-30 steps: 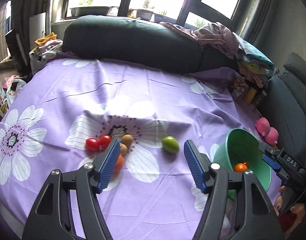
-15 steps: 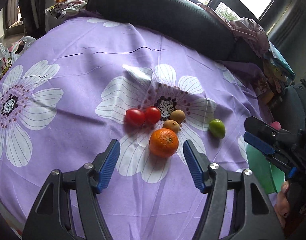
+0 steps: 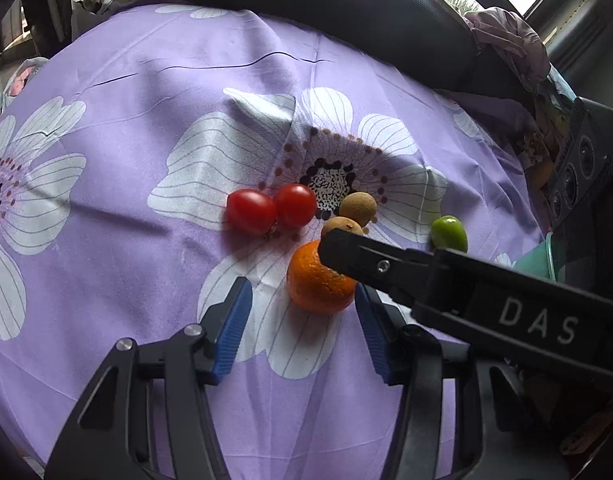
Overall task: Organize fruits
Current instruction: 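Move the right gripper to the remaining orange beside the tomatoes, then close the right gripper around the orange and lift it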
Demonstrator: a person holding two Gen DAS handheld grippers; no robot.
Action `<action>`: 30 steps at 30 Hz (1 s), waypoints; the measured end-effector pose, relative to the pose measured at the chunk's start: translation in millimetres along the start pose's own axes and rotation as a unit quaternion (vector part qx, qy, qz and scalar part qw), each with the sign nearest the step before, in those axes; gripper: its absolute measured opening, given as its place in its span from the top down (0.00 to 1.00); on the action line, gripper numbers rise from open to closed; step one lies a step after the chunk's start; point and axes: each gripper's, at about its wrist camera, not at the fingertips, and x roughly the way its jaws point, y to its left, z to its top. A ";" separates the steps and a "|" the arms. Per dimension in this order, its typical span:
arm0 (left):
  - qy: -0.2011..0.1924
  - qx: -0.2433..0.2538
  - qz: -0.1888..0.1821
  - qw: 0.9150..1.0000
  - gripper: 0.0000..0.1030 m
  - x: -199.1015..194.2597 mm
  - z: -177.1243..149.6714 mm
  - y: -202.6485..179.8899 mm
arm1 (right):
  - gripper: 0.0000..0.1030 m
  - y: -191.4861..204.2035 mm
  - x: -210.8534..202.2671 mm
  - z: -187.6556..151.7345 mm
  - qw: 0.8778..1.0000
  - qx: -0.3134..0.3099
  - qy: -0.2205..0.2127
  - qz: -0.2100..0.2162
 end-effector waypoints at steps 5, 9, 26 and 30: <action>0.003 0.012 -0.003 1.000 0.50 5.2 1.0 -1.4 | 0.57 -1.2 7.9 -0.8 1.000 0.002 0.004 0.002; 0.012 0.014 -0.011 1.000 0.59 9.9 1.1 -3.0 | 0.57 -1.9 13.0 0.2 1.000 0.003 0.009 0.012; -0.051 0.068 -0.023 0.996 0.60 -25.8 -8.7 -39.8 | 0.57 6.1 -31.4 -16.2 0.998 -0.009 -0.052 0.033; -0.068 0.088 -0.049 0.993 0.60 -38.1 -13.0 -56.2 | 0.57 8.0 -57.7 -23.9 0.996 -0.014 -0.084 0.013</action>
